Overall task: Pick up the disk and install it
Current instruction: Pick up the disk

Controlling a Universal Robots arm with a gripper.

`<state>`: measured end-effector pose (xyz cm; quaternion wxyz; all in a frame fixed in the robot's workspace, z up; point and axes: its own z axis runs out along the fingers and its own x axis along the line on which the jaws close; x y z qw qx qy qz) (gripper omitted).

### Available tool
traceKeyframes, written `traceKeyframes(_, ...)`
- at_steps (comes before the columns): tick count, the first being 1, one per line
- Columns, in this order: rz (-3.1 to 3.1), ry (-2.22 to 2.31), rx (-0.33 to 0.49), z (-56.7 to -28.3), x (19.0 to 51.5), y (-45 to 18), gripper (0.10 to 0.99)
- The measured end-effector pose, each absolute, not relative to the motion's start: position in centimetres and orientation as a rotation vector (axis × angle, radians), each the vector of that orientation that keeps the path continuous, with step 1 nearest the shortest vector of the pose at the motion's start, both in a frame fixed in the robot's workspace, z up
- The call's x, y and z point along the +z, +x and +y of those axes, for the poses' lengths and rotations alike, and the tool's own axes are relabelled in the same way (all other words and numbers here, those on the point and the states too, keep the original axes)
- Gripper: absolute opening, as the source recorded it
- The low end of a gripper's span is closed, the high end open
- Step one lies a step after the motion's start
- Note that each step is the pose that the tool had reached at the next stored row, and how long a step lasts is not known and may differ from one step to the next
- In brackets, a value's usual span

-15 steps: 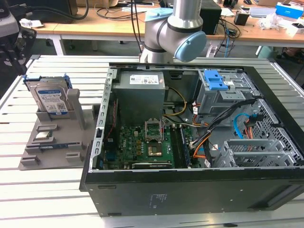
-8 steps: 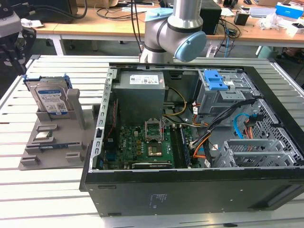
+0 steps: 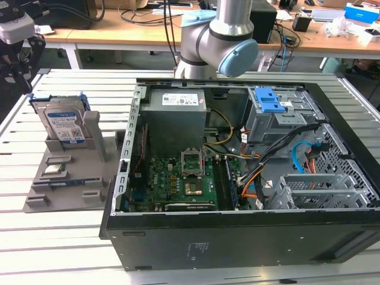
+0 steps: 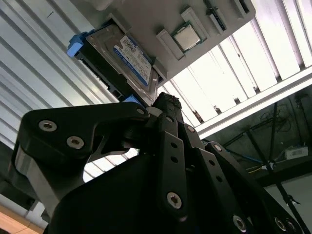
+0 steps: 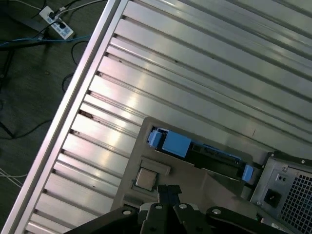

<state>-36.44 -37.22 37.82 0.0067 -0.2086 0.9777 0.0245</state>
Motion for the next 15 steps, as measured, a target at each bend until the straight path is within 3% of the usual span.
traceKeyframes(15,3.034,-0.767,0.077,-37.22,37.82,-36.44,0.106)
